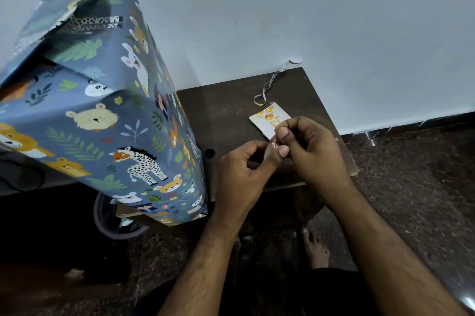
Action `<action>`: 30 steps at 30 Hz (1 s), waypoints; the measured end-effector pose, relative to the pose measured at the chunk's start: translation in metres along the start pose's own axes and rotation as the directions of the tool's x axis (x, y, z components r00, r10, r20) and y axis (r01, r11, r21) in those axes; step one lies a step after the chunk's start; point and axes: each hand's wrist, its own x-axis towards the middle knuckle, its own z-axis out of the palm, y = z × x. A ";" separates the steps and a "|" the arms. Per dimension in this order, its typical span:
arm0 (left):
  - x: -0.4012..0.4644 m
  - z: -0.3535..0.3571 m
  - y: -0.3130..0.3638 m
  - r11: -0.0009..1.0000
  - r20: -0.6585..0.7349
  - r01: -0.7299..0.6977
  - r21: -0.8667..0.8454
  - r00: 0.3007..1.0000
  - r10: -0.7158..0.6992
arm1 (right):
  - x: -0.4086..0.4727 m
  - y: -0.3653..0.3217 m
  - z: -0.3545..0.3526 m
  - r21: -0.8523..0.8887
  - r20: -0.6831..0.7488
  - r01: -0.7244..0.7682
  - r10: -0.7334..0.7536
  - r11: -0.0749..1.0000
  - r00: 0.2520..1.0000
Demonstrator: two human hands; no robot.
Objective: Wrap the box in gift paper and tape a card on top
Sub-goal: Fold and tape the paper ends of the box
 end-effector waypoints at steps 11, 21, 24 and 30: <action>0.003 -0.001 0.004 0.958 0.126 0.067 -0.279 0.992 -0.033 | -0.003 0.003 -0.002 -0.306 -0.048 0.054 -0.072 0.950 0.996; 0.002 -0.002 0.006 0.951 0.131 0.026 -0.309 0.991 0.015 | 0.000 -0.002 -0.006 -0.224 -0.048 0.009 -0.020 0.975 0.999; 0.002 -0.001 0.007 0.942 0.141 0.053 -0.332 0.990 -0.006 | 0.001 -0.002 -0.009 -0.219 -0.062 0.026 -0.040 0.975 0.997; 0.002 0.000 0.004 0.933 0.152 0.137 -0.333 0.984 -0.090 | 0.005 0.004 -0.014 -0.218 -0.050 0.023 -0.035 0.976 0.998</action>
